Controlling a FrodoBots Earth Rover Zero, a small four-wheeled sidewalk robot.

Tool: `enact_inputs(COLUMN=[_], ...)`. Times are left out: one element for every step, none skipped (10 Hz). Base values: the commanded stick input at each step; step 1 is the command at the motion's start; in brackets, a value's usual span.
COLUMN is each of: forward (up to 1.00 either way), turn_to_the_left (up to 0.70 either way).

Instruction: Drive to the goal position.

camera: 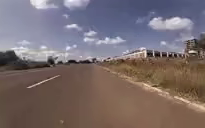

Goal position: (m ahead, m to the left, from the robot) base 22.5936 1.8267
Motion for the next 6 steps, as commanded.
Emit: enact_inputs(forward=[1.00, 1.00, 1.00, 1.00, 1.00, 1.00], turn_to_the_left=[0.05, 0.03, 0.03, 0.03, 0.03, 0.03])
